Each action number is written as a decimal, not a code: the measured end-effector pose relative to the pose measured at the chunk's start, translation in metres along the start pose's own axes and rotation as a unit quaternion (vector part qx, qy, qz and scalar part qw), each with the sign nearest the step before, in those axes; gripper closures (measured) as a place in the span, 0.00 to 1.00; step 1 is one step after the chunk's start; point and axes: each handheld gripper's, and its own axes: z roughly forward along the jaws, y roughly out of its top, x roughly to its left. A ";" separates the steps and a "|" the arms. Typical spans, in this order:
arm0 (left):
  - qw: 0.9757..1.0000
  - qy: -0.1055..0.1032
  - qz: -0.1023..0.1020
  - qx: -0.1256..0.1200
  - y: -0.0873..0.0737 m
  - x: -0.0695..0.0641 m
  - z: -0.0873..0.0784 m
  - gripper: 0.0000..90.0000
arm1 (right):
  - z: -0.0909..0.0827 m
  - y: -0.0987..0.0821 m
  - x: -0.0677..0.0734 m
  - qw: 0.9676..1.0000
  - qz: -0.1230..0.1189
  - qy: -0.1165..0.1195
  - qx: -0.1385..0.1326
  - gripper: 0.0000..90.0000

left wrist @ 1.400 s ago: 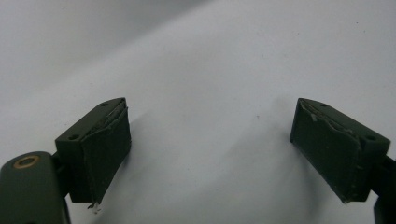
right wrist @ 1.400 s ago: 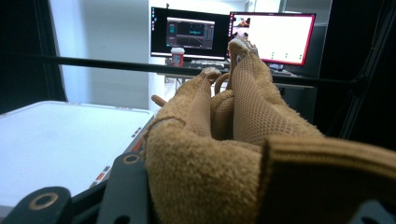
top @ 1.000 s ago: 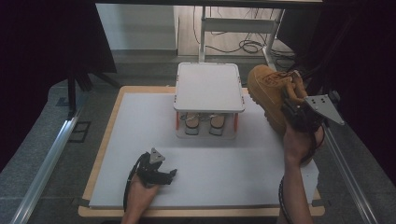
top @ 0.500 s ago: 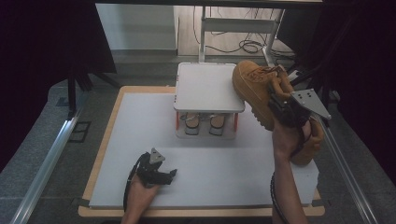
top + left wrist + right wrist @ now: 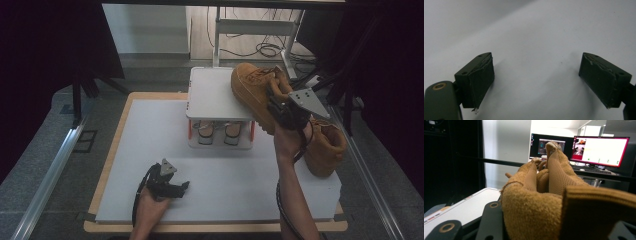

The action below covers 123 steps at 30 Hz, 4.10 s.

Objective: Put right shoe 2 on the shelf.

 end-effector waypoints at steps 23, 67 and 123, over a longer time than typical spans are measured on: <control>1.000 0.000 0.002 0.000 0.000 0.000 0.000 0.15 | 0.038 0.002 0.047 0.999 0.001 0.041 -0.006 0.59; 1.000 0.001 0.003 -0.002 0.000 -0.001 0.000 0.15 | 0.102 -0.009 0.073 0.993 0.057 0.099 0.043 0.29; 1.000 0.003 0.003 -0.002 0.000 -0.001 0.000 0.15 | 0.031 -0.036 0.034 0.979 0.000 0.180 0.101 0.81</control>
